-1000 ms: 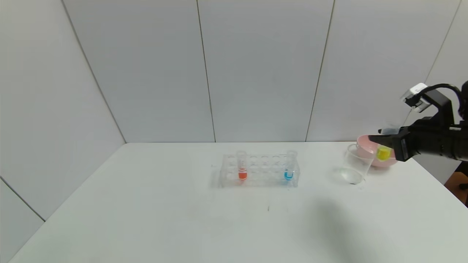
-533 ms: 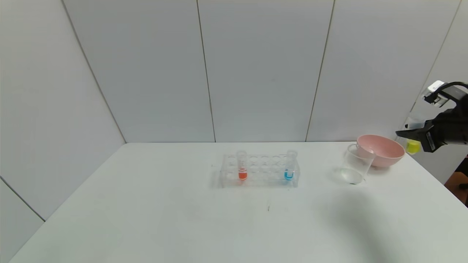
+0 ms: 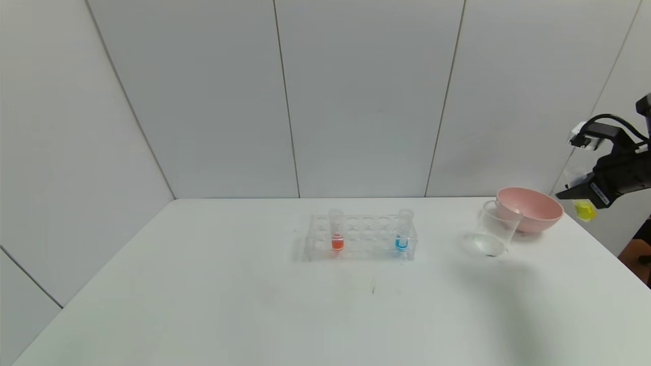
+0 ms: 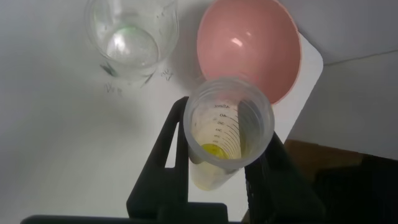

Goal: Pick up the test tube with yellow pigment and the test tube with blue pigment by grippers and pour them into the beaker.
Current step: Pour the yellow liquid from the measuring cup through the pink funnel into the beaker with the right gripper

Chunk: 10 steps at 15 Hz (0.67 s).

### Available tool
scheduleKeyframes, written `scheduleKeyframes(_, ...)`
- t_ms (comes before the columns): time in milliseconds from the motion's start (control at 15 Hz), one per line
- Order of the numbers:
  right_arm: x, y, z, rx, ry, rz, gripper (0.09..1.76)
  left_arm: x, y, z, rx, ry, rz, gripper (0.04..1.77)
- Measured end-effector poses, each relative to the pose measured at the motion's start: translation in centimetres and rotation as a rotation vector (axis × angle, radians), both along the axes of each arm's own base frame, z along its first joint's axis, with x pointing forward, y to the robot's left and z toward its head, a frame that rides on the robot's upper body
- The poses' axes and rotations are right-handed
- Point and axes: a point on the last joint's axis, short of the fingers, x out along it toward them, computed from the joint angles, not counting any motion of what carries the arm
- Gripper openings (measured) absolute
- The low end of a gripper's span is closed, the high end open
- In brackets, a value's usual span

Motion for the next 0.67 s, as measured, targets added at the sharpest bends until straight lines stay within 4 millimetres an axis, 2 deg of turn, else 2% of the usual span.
scheduleKeyframes(267, 1.3, 0.3, -0.1, -0.111, 0.100, 0.088, 0.57, 0.0, 0.0, 0.0, 0.000, 0.000, 0.000, 1.76)
scheduleKeyframes(667, 2.8, 1.1, -1.5, -0.258, 0.140, 0.180, 0.57, 0.0, 0.0, 0.0, 0.000, 0.000, 0.000, 1.76)
